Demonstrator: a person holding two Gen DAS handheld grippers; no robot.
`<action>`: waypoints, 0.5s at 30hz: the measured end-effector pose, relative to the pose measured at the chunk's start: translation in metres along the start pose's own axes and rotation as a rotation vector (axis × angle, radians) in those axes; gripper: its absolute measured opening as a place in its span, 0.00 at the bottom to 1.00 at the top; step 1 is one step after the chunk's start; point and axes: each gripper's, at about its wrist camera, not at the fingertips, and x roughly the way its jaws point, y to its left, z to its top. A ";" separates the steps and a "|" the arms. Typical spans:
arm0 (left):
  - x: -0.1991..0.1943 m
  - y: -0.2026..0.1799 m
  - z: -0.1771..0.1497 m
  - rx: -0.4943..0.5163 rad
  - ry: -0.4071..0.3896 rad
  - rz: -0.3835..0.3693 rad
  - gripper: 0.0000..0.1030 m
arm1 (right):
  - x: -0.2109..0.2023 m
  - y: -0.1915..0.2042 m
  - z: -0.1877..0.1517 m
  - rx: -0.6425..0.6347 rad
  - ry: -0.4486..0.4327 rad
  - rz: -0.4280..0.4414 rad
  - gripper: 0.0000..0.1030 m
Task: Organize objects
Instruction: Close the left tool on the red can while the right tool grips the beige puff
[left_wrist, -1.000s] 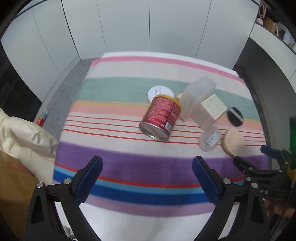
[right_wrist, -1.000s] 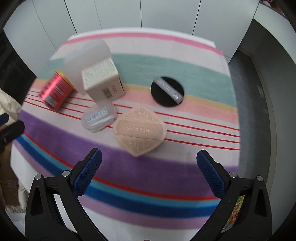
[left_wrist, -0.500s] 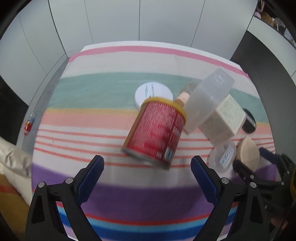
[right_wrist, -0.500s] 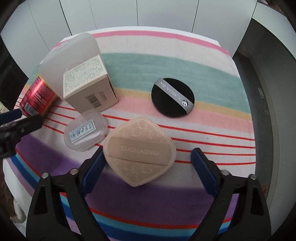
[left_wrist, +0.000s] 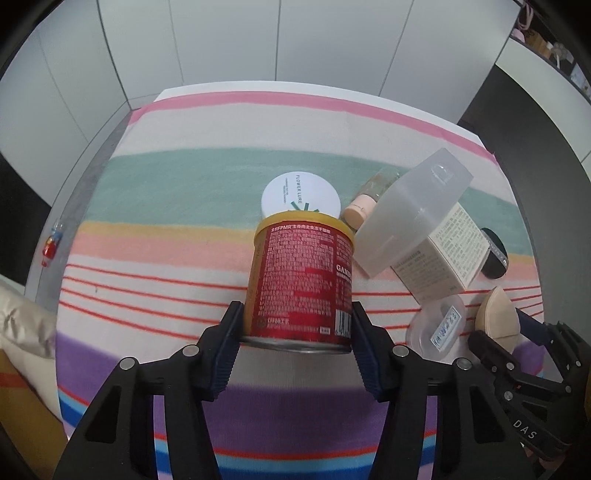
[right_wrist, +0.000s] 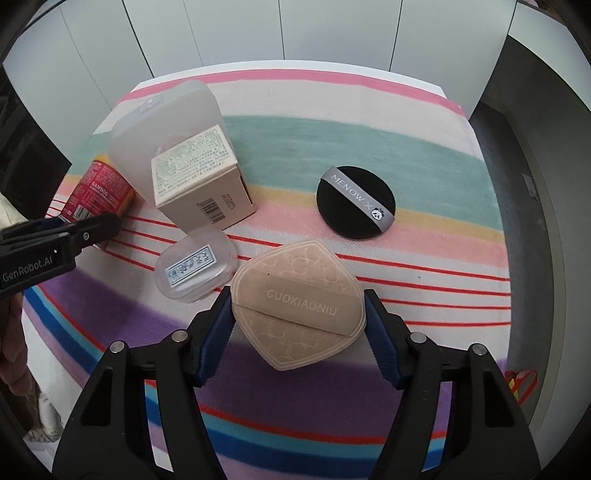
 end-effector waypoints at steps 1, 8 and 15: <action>-0.003 0.000 -0.002 -0.005 -0.001 -0.002 0.55 | -0.002 0.000 0.001 0.001 0.002 0.001 0.68; -0.030 0.000 -0.013 -0.016 -0.022 0.014 0.54 | -0.033 0.003 0.001 0.002 -0.003 -0.004 0.68; -0.065 0.006 -0.030 -0.051 -0.039 0.039 0.54 | -0.072 0.016 -0.001 -0.031 -0.041 0.009 0.68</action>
